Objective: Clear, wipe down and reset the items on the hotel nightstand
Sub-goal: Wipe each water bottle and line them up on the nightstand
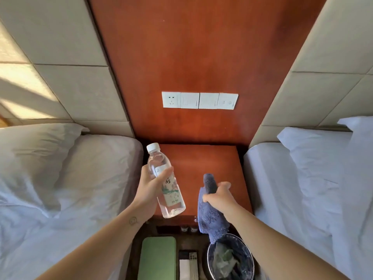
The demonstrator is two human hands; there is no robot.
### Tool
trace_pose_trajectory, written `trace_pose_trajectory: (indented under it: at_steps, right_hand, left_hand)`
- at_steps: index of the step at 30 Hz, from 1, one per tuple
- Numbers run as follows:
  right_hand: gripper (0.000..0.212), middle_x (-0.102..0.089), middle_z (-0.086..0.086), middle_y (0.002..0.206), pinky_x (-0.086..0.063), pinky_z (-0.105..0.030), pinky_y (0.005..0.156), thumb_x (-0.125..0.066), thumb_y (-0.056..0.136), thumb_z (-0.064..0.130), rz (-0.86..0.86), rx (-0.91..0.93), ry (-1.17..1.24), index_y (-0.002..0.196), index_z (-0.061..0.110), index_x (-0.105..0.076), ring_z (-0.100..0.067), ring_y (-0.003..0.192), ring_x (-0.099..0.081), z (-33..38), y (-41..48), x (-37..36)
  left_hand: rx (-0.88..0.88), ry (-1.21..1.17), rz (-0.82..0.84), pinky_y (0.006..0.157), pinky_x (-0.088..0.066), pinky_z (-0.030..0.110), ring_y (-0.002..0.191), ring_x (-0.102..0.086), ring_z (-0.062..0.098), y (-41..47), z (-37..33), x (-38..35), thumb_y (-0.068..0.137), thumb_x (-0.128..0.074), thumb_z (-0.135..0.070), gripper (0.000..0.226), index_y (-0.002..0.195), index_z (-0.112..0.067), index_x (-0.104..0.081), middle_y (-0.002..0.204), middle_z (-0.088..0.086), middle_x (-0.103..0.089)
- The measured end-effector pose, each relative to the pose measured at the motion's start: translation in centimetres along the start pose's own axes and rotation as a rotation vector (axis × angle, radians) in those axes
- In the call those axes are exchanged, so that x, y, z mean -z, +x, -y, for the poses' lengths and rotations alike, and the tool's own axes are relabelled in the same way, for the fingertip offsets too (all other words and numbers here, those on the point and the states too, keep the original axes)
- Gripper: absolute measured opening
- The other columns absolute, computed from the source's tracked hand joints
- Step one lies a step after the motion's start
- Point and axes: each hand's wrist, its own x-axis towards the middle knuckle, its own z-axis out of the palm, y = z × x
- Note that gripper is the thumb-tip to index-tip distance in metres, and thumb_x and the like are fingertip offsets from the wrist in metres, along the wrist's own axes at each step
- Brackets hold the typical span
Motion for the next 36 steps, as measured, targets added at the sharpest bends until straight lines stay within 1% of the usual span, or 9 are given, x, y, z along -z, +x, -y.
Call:
trace_pose_trajectory:
  at_steps: [7, 11, 15, 19, 21, 24, 28, 32, 36]
  right_hand:
    - [0.049, -0.051, -0.004, 0.102, -0.042, -0.034, 0.070, -0.065, 0.085, 0.017, 0.091, 0.195, -0.280, 0.116, 0.017, -0.026, -0.026, 0.088, -0.057, -1.8, 11.7, -3.4]
    - [0.050, -0.052, -0.003, 0.095, -0.038, -0.030, 0.059, -0.065, 0.087, 0.020, 0.098, 0.254, -0.346, 0.118, 0.016, -0.026, -0.026, 0.083, -0.057, -2.7, 16.2, -4.8]
    - [0.057, -0.057, -0.007, 0.114, -0.044, -0.032, 0.075, -0.069, 0.085, 0.027, 0.122, 0.311, -0.412, 0.126, 0.018, -0.030, -0.029, 0.103, -0.060, -2.6, 19.8, -5.0]
    - [0.077, -0.050, 0.000, 0.135, -0.043, -0.034, 0.099, -0.078, 0.077, 0.036, 0.109, 0.486, -0.273, 0.138, 0.025, -0.032, -0.018, 0.122, -0.051, -0.8, 22.3, -4.1]
    - [0.078, -0.053, 0.005, 0.136, -0.041, -0.027, 0.095, -0.080, 0.074, 0.037, 0.094, 0.606, -0.148, 0.138, 0.030, -0.035, -0.009, 0.118, -0.050, 0.5, 23.3, -3.6]
    - [0.065, -0.064, 0.016, 0.115, -0.048, -0.021, 0.082, -0.081, 0.074, 0.041, 0.077, 0.672, -0.049, 0.127, 0.037, -0.043, 0.000, 0.103, -0.059, 2.2, 25.0, -2.8]
    - [0.051, -0.066, 0.017, 0.103, -0.056, -0.027, 0.077, -0.079, 0.075, 0.038, 0.004, 0.688, 0.020, 0.115, 0.038, -0.048, 0.000, 0.090, -0.065, 2.7, 28.1, -1.7]
    - [0.047, -0.066, 0.010, 0.109, -0.057, -0.033, 0.081, -0.076, 0.080, 0.036, -0.121, 0.684, 0.049, 0.116, 0.034, -0.045, -0.007, 0.093, -0.066, 2.2, 31.8, -1.1]
    - [0.059, -0.064, 0.005, 0.116, -0.056, -0.037, 0.085, -0.081, 0.076, 0.024, -0.255, 0.654, 0.038, 0.120, 0.030, -0.043, -0.014, 0.098, -0.066, 2.0, 35.3, -0.4]
  left_hand:
    - [-0.048, 0.163, 0.019, 0.082, -0.057, 0.047, 0.090, -0.070, 0.026, 8.9, 6.4, -2.4, 0.082, -0.077, -0.024, 0.038, 0.113, -0.020, -0.056, 0.097, 0.012, -0.066]
    - [-0.103, 0.241, 0.020, 0.071, -0.056, 0.031, 0.085, -0.068, 0.007, 12.8, 9.4, -3.0, 0.081, -0.077, -0.019, 0.040, 0.115, -0.025, -0.057, 0.101, 0.002, -0.067]
    - [-0.136, 0.273, 0.028, 0.074, -0.057, 0.032, 0.093, -0.068, 0.009, 16.4, 11.6, -3.6, 0.081, -0.076, -0.016, 0.046, 0.120, -0.027, -0.055, 0.105, -0.004, -0.066]
    - [-0.159, 0.257, 0.054, 0.077, -0.057, 0.032, 0.099, -0.068, 0.013, 19.8, 12.9, -4.4, 0.080, -0.078, -0.013, 0.048, 0.119, -0.029, -0.055, 0.107, -0.005, -0.067]
    - [-0.178, 0.255, 0.084, 0.077, -0.058, 0.033, 0.099, -0.068, 0.014, 21.4, 13.3, -5.1, 0.080, -0.078, -0.011, 0.049, 0.118, -0.030, -0.055, 0.106, -0.004, -0.068]
    - [-0.205, 0.234, 0.145, 0.074, -0.058, 0.031, 0.097, -0.070, 0.015, 23.5, 13.6, -6.2, 0.079, -0.079, -0.008, 0.053, 0.121, -0.025, -0.053, 0.105, 0.000, -0.069]
    - [-0.237, 0.222, 0.227, 0.077, -0.057, 0.029, 0.101, -0.067, 0.008, 26.9, 14.5, -8.1, 0.081, -0.077, -0.007, 0.060, 0.130, -0.021, -0.047, 0.113, -0.001, -0.065]
    - [-0.124, 0.217, 0.182, 0.107, -0.044, 0.039, 0.135, -0.042, 0.011, 29.7, 17.3, -9.5, 0.069, -0.087, -0.040, 0.102, 0.148, -0.025, -0.025, 0.150, -0.001, -0.039]
    - [-0.069, 0.319, 0.184, 0.100, -0.035, 0.024, 0.141, -0.033, 0.015, 31.1, 20.7, -10.0, 0.093, -0.062, -0.013, 0.068, 0.150, -0.015, -0.024, 0.153, 0.000, -0.033]
